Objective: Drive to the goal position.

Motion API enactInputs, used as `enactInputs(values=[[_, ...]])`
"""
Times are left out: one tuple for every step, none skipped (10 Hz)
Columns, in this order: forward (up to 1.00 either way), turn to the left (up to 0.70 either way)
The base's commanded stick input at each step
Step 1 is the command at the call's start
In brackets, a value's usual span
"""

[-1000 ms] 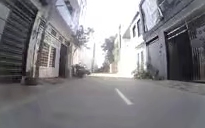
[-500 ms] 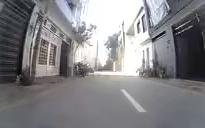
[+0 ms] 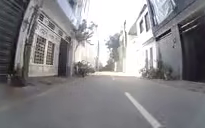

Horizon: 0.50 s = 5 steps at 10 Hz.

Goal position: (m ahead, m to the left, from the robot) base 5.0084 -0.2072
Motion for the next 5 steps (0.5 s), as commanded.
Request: enactInputs(values=[[0.85,-0.19],[0.85,-0.28],[0.85,-0.34],[0.85,-0.34],[0.85,-0.34]])
